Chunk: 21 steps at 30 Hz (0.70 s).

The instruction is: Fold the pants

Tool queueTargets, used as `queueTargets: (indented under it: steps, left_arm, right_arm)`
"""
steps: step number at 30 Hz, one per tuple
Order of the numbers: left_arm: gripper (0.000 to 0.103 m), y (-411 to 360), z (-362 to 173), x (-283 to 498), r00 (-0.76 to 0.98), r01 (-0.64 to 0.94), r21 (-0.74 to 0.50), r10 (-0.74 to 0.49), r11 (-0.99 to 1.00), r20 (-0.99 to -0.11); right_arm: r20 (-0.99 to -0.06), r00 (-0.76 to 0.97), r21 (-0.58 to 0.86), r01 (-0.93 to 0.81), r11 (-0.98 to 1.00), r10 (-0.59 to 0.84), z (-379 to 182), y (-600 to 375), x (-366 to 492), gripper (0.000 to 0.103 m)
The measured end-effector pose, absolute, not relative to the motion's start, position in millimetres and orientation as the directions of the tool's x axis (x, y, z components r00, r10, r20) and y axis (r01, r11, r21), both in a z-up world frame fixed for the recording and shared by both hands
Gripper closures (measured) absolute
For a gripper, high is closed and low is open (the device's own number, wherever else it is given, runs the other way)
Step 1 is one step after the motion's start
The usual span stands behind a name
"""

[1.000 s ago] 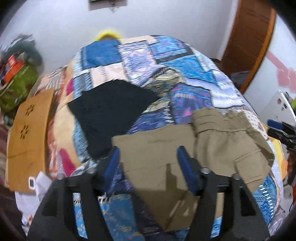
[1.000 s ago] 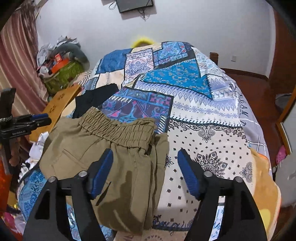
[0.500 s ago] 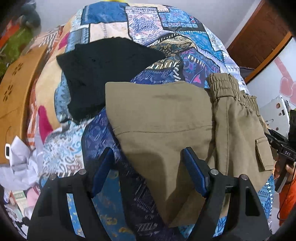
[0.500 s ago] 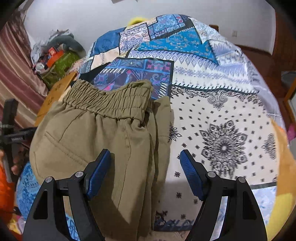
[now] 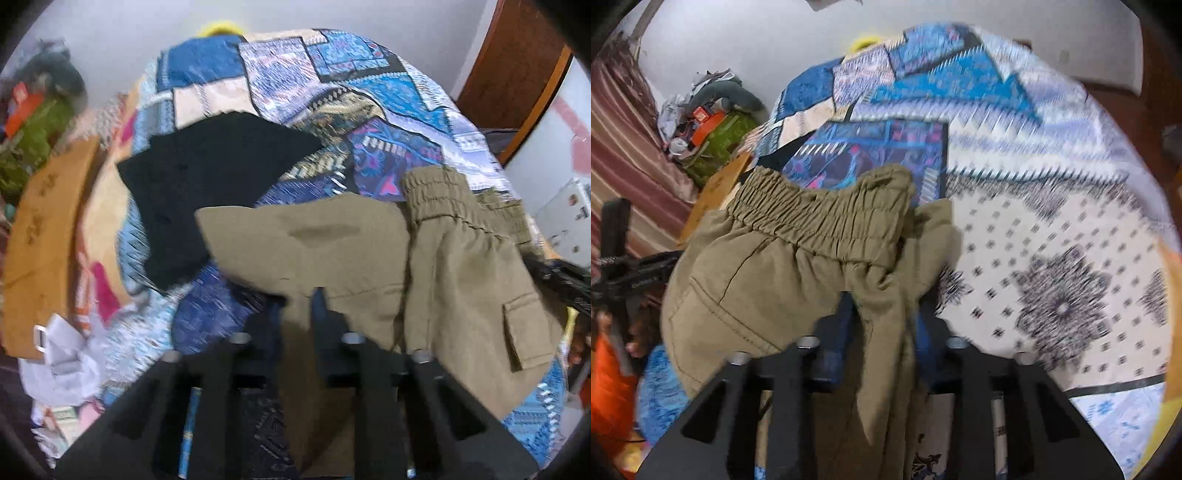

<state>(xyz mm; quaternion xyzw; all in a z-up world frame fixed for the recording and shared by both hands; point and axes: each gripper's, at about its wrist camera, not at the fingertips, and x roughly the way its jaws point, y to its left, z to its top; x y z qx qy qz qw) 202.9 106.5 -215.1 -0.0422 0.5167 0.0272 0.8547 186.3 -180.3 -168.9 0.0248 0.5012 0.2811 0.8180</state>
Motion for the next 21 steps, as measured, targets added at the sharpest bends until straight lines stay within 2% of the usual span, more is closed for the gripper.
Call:
queueTargets:
  steps: [3,6,10,21]
  left_arm:
    - [0.094,104.9,-204.0,201.9,0.496,-0.077,-0.002,0.037,0.997,-0.868]
    - [0.099,104.7,-185.0,196.1,0.549,-0.072,0.036,0.069,0.997,-0.833]
    - [0.100,111.6,-159.0,195.1,0.595,-0.070,0.023,0.060,0.997,-0.802]
    - [0.100,170.5,-100.1,210.3,0.711,-0.154,0.086,0.171,0.984,-0.683]
  right_arm:
    - [-0.790,0.396,0.264,-0.468,0.843,0.467,-157.1,-173.3,182.4,0.093]
    - [-0.770,0.433,0.230,-0.497,0.837,0.468,-142.0,-167.6,181.1,0.094]
    - [-0.728,0.474,0.218,-0.524,0.823,0.495,-116.8,-157.4,185.9,0.095]
    - [-0.621,0.556,0.162,-0.598,0.785,0.552,-61.0,-88.5,229.0,0.095]
